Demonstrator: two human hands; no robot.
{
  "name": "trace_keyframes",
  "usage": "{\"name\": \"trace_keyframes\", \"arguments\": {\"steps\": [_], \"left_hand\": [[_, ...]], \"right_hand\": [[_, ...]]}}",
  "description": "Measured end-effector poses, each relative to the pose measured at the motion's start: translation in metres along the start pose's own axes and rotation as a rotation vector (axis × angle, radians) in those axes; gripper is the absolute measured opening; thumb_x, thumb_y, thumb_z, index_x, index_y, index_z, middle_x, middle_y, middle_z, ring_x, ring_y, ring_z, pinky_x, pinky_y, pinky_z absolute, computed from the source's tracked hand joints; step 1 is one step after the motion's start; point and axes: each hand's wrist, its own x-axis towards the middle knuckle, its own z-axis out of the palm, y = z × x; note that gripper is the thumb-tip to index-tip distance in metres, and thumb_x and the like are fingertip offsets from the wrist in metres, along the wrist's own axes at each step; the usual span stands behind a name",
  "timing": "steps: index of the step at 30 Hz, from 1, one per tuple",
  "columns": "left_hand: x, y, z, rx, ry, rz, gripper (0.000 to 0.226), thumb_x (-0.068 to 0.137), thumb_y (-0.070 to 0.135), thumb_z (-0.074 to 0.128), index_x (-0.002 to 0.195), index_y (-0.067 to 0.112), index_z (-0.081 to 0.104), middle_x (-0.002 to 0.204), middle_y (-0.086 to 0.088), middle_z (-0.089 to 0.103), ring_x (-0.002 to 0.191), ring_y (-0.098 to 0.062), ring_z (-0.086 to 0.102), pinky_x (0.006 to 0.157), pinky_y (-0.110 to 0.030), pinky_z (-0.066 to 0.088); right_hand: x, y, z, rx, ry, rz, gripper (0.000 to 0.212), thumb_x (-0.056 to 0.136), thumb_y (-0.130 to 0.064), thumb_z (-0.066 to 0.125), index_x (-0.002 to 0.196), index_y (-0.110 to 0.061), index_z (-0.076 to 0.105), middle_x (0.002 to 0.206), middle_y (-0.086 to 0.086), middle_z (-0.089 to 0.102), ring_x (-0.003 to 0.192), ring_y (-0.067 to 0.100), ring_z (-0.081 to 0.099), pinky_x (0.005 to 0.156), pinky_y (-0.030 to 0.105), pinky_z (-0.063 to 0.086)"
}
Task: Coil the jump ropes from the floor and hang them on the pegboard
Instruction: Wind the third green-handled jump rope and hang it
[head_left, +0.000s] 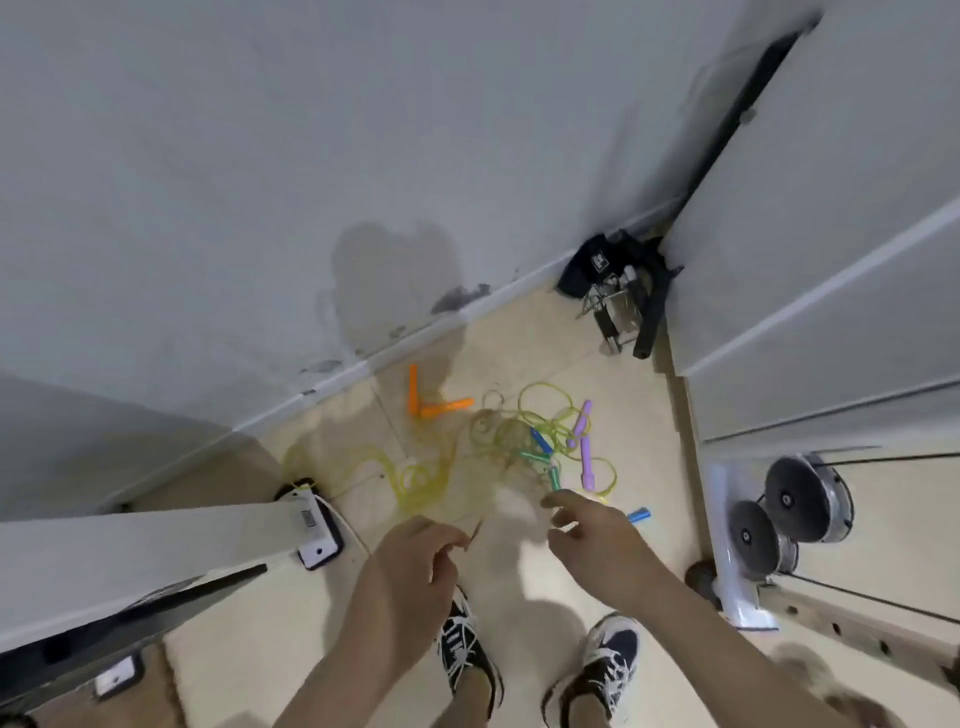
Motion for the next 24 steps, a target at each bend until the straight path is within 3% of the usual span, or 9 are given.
{"name": "trace_keyframes", "arguments": {"steps": [6,10,13,16,19,21,24], "left_hand": [[0.114,-0.109,0.181,0.145,-0.092,-0.042,0.032,0.081,0.000,0.055,0.103,0.019,0.069,0.102,0.004,0.063,0.102,-0.020,0.057,0.083,-0.023,0.038],[0.181,-0.150,0.301,0.258,-0.372,0.017,0.038,0.093,0.012,0.045,0.128,0.020,0.055,0.134,0.001,0.052,0.123,-0.018,0.046,0.098,-0.028,0.035],[0.216,-0.167,0.380,0.375,-0.510,0.144,0.047,0.093,0.012,0.045,0.139,0.020,0.043,0.144,-0.003,0.040,0.127,-0.024,0.041,0.103,-0.034,0.037],[0.247,-0.177,0.444,0.519,-0.499,0.293,0.060,0.089,0.015,0.044,0.147,0.024,0.029,0.151,-0.008,0.026,0.129,-0.032,0.034,0.101,-0.039,0.039],[0.272,-0.182,0.497,0.693,-0.369,0.483,0.055,0.085,0.023,0.045,0.139,0.026,0.040,0.148,-0.006,0.032,0.128,-0.030,0.037,0.082,-0.043,0.051],[0.286,-0.186,0.517,0.846,-0.242,0.526,0.041,0.085,0.018,0.043,0.125,0.026,0.051,0.136,-0.004,0.044,0.118,-0.026,0.049,0.073,-0.041,0.049],[0.294,-0.198,0.524,0.974,-0.366,0.493,0.033,0.089,0.017,0.051,0.122,0.014,0.046,0.126,-0.008,0.046,0.104,-0.029,0.057,0.072,-0.038,0.042]], "right_hand": [[0.115,0.177,0.098,0.104,-0.033,0.186,0.052,0.093,-0.019,0.053,0.142,-0.030,0.039,0.133,-0.002,0.051,0.123,0.015,0.048,0.096,0.024,0.036],[0.184,0.279,0.153,0.021,-0.045,0.268,0.057,0.093,-0.020,0.052,0.145,-0.028,0.033,0.132,0.005,0.052,0.110,0.020,0.052,0.096,0.028,0.037],[0.222,0.343,0.178,-0.097,-0.051,0.293,0.062,0.091,-0.019,0.053,0.148,-0.025,0.029,0.139,0.007,0.048,0.123,0.026,0.047,0.098,0.034,0.040],[0.250,0.389,0.193,-0.198,-0.032,0.257,0.068,0.087,-0.014,0.055,0.149,-0.021,0.027,0.148,0.004,0.037,0.136,0.027,0.031,0.104,0.037,0.037],[0.269,0.419,0.198,-0.282,-0.023,0.214,0.076,0.086,-0.007,0.052,0.152,-0.021,0.016,0.158,0.002,0.018,0.147,0.023,0.010,0.114,0.040,0.029],[0.277,0.431,0.196,-0.359,-0.031,0.240,0.081,0.086,-0.001,0.048,0.153,-0.026,0.010,0.161,-0.005,0.007,0.149,0.020,0.000,0.109,0.044,0.035],[0.286,0.448,0.196,-0.582,-0.017,0.259,0.077,0.082,0.004,0.049,0.147,-0.028,0.022,0.156,-0.004,0.016,0.146,0.025,0.008,0.091,0.043,0.048]]}}
